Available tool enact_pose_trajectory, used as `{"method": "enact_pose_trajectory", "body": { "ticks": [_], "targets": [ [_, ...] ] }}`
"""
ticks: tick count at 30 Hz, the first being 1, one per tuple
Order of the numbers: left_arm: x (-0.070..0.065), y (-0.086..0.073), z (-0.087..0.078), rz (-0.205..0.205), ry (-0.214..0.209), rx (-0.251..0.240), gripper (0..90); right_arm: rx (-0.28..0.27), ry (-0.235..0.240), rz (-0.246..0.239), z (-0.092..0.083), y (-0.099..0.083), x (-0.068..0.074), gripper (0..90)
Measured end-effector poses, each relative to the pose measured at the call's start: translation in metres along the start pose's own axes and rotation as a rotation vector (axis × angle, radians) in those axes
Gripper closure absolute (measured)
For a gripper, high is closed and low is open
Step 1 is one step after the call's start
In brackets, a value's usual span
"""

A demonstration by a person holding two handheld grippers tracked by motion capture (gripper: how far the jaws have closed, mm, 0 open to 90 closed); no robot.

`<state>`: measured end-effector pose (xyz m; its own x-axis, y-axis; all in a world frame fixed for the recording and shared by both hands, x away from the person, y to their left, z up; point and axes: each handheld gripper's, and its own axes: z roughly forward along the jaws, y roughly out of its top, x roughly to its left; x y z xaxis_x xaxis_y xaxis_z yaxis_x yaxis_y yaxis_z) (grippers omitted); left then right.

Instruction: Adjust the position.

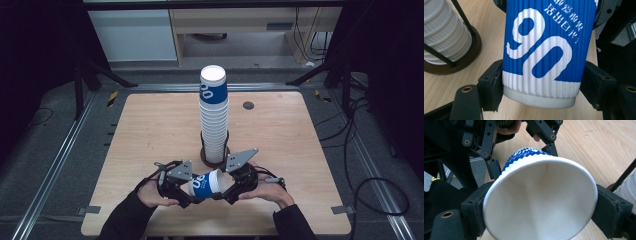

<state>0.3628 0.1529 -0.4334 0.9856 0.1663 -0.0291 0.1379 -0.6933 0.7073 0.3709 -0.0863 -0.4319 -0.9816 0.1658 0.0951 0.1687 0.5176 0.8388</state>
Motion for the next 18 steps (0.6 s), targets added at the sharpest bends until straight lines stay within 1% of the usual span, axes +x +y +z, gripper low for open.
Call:
{"method": "enact_pose_trajectory", "body": {
  "ticks": [1, 2, 3, 5, 9, 11, 13, 15, 17, 18],
  "targets": [
    [0.000, 0.000, 0.000, 0.000, 0.000, 0.000, 26.9, -0.010, -0.007, -0.004, -0.001, 0.000, 0.000, 13.1],
    [0.001, 0.000, -0.003, -0.012, 0.003, -0.023, 27.1, -0.031, -0.018, -0.007, -0.002, 0.001, 0.000, 11.9],
    [0.002, -0.001, -0.004, -0.018, 0.012, -0.030, 27.1, -0.048, -0.025, -0.008, -0.003, 0.001, -0.001, 9.7],
    [0.005, -0.002, -0.008, -0.035, 0.020, -0.049, 27.2, -0.080, -0.037, 0.003, -0.008, 0.002, -0.002, 7.7],
    [0.010, -0.004, -0.018, -0.068, 0.041, -0.099, 27.2, -0.156, -0.093, 0.026, -0.021, 0.004, -0.005, 7.4],
    [0.012, -0.006, -0.022, -0.083, 0.055, -0.126, 27.3, -0.196, -0.108, 0.041, -0.028, 0.005, -0.007, 7.3],
    [0.015, -0.007, -0.029, -0.109, 0.071, -0.170, 27.2, -0.226, -0.124, 0.053, -0.033, 0.005, -0.009, 7.2],
    [0.018, -0.009, -0.034, -0.132, 0.073, -0.219, 27.2, -0.245, -0.142, 0.063, -0.038, 0.004, -0.011, 7.2],
    [0.019, -0.010, -0.037, -0.146, 0.078, -0.265, 27.2, -0.263, -0.152, 0.081, -0.040, 0.003, -0.013, 7.3],
    [0.018, -0.009, -0.039, -0.150, 0.078, -0.285, 27.2, -0.280, -0.149, 0.090, -0.040, 0.002, -0.014, 7.3]
  ]
}}
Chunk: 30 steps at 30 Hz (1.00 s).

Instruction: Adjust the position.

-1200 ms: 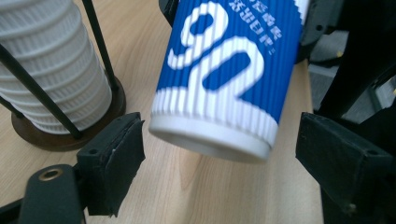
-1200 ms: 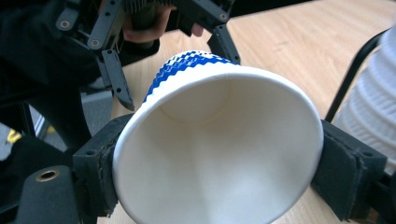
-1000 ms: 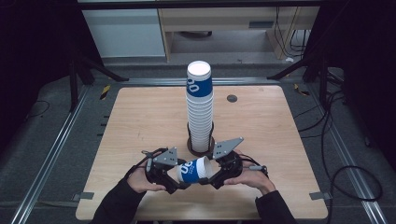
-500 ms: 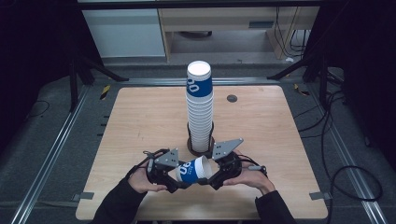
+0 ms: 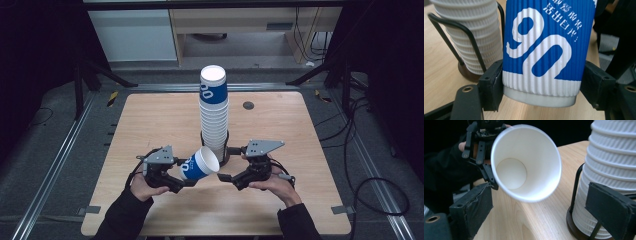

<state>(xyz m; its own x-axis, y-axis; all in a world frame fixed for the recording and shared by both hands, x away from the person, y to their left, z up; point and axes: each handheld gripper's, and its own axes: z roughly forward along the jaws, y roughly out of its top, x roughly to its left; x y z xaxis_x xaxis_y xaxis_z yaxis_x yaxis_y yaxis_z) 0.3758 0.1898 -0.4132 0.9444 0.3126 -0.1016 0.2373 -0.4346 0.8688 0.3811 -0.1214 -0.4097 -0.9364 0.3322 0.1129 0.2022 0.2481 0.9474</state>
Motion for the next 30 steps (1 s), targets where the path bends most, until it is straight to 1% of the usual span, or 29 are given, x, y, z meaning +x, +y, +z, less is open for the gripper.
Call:
{"method": "enact_pose_trajectory", "body": {
  "ticks": [1, 2, 3, 4, 6, 7, 8, 10, 14, 15, 18, 21, 22, 23, 24, 27, 29, 30],
  "targets": [
    [0.000, 0.000, 0.000, 0.000, 0.000, 0.000, 27.2, -0.008, 0.000, 0.008, 0.000, 0.000, -0.001, 7.3],
    [-0.001, 0.000, -0.001, -0.015, -0.003, -0.047, 27.2, -0.013, 0.003, 0.014, 0.000, 0.000, -0.001, 7.4],
    [-0.001, 0.000, -0.001, -0.015, -0.003, -0.047, 27.2, -0.017, 0.005, 0.016, 0.000, 0.001, -0.001, 7.4],
    [-0.003, 0.001, 0.000, -0.017, 0.010, -0.066, 27.2, -0.023, 0.010, 0.017, 0.000, 0.001, 0.000, 7.6],
    [-0.005, 0.000, 0.003, -0.024, 0.003, -0.085, 27.2, -0.030, 0.024, 0.021, 0.001, 0.001, 0.001, 7.7],
    [-0.005, 0.000, 0.003, -0.024, 0.003, -0.085, 27.2, -0.030, 0.024, 0.021, 0.001, 0.001, 0.001, 7.7],
    [-0.008, 0.001, 0.008, -0.019, 0.003, -0.084, 27.2, -0.038, 0.040, 0.034, 0.003, 0.001, 0.002, 8.0],
    [-0.013, 0.001, 0.012, -0.005, 0.001, -0.077, 27.2, -0.037, 0.053, 0.037, 0.006, 0.000, 0.003, 8.2],
    [-0.020, 0.003, 0.019, 0.024, -0.017, -0.052, 27.2, -0.030, 0.078, 0.040, 0.012, 0.000, 0.007, 8.3],
    [-0.021, 0.003, 0.020, 0.031, -0.018, -0.048, 27.2, -0.028, 0.092, 0.046, 0.013, 0.000, 0.007, 8.6],
    [-0.024, 0.003, 0.023, 0.042, -0.025, -0.038, 27.3, -0.028, 0.117, 0.059, 0.015, -0.001, 0.008, 9.0],
    [-0.026, 0.003, 0.025, 0.047, -0.029, -0.033, 27.3, -0.027, 0.128, 0.064, 0.017, -0.002, 0.009, 9.9],
    [-0.028, 0.004, 0.028, 0.058, -0.030, -0.020, 27.3, -0.026, 0.141, 0.073, 0.018, -0.003, 0.009, 11.9],
    [-0.028, 0.004, 0.028, 0.058, -0.030, -0.020, 27.3, -0.026, 0.141, 0.073, 0.018, -0.003, 0.009, 11.9],
    [-0.029, 0.003, 0.029, 0.067, -0.029, -0.012, 27.3, -0.014, 0.152, 0.077, 0.019, -0.003, 0.009, 13.1],
    [-0.029, 0.003, 0.029, 0.068, -0.030, -0.012, 27.3, -0.010, 0.162, 0.083, 0.020, -0.004, 0.009, 13.9],
    [-0.028, 0.003, 0.029, 0.067, -0.033, -0.010, 27.3, -0.012, 0.176, 0.100, 0.019, -0.006, 0.007, 15.1],
    [-0.028, 0.003, 0.029, 0.066, -0.032, -0.009, 27.2, -0.012, 0.178, 0.101, 0.019, -0.006, 0.007, 15.4]
  ]
}}
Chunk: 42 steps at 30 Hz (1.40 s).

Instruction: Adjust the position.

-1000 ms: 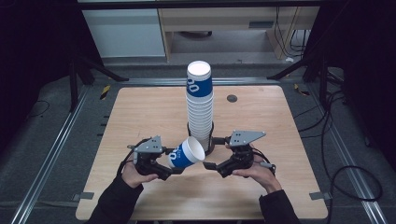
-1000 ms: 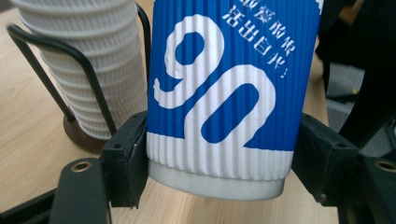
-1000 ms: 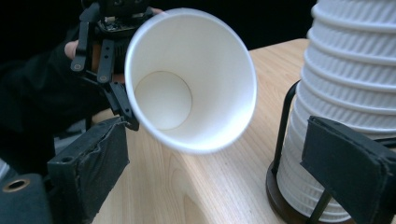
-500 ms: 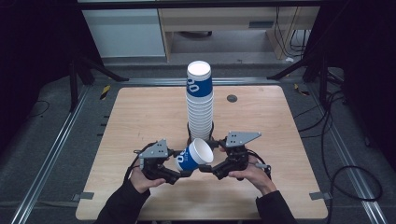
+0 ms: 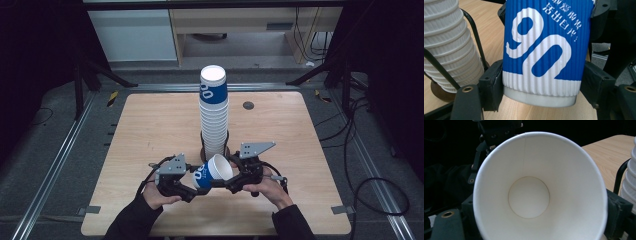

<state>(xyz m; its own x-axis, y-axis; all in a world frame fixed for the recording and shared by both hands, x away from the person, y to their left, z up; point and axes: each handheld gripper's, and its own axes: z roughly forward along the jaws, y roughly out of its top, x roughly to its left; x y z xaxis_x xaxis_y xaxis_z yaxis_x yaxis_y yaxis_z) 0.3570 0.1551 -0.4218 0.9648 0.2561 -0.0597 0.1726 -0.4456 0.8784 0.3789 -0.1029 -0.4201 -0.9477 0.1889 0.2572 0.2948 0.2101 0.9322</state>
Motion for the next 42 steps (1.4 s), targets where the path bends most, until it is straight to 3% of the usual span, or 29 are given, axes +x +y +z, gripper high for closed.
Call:
{"method": "enact_pose_trajectory", "body": {
  "ticks": [4, 7, 14, 18, 23, 27, 38, 42],
  "targets": [
    [0.002, 0.001, -0.001, -0.019, -0.007, 0.000, 26.4, -0.003, -0.004, -0.008, -0.001, 0.001, 0.000, 16.4],
    [0.004, 0.000, -0.003, -0.028, 0.001, 0.021, 20.4, -0.011, -0.012, -0.004, -0.005, 0.003, 0.000, 16.5],
    [0.009, -0.001, -0.004, -0.039, 0.017, 0.068, 15.4, 0.008, -0.067, -0.024, -0.013, 0.007, -0.002, 16.5],
    [0.009, -0.003, 0.000, -0.034, 0.017, 0.102, 15.2, 0.098, -0.098, -0.040, -0.002, 0.004, 0.000, 16.3],
    [0.007, -0.005, 0.007, -0.019, -0.011, 0.158, 17.2, 0.159, -0.081, -0.059, 0.009, 0.001, 0.003, 16.2],
    [0.007, -0.006, 0.010, -0.024, -0.032, 0.171, 21.6, 0.196, -0.071, -0.080, 0.015, 0.000, 0.006, 16.1],
    [0.005, -0.007, 0.012, -0.014, -0.052, 0.181, 27.0, 0.207, -0.062, -0.101, 0.018, 0.000, 0.009, 16.0],
    [0.005, -0.007, 0.011, -0.012, -0.048, 0.164, 27.3, 0.188, -0.069, -0.107, 0.018, 0.000, 0.009, 14.0]
  ]
}}
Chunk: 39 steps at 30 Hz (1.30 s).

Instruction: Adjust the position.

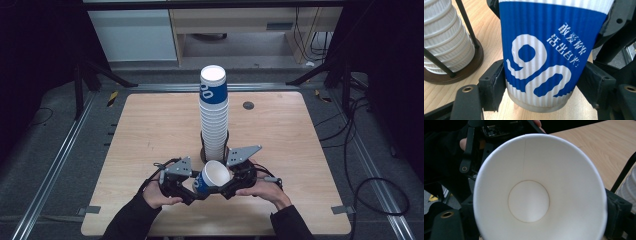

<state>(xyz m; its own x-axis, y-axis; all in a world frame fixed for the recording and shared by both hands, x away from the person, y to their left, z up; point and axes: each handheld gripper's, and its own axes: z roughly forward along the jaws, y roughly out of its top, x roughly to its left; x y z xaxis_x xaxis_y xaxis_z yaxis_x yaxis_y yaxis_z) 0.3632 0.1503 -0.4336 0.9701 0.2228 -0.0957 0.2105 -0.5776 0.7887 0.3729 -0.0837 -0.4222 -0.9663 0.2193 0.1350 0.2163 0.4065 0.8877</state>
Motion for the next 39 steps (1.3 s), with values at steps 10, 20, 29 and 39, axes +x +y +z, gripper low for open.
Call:
{"method": "enact_pose_trajectory", "body": {
  "ticks": [10, 20, 29, 39],
  "targets": [
    [0.006, -0.003, -0.005, -0.027, 0.022, -0.033, 27.4, -0.108, -0.042, 0.011, -0.015, 0.005, -0.003, 6.7],
    [0.012, -0.005, -0.023, -0.094, 0.111, -0.210, 27.4, -0.178, -0.084, 0.061, -0.030, 0.004, -0.011, 7.1],
    [0.001, 0.000, -0.014, -0.080, 0.130, -0.241, 27.3, -0.192, -0.024, 0.060, -0.020, 0.004, -0.006, 9.0],
    [-0.008, 0.003, -0.002, -0.064, 0.128, -0.219, 27.3, -0.204, -0.004, 0.079, -0.013, 0.003, -0.005, 14.4]
  ]
}}
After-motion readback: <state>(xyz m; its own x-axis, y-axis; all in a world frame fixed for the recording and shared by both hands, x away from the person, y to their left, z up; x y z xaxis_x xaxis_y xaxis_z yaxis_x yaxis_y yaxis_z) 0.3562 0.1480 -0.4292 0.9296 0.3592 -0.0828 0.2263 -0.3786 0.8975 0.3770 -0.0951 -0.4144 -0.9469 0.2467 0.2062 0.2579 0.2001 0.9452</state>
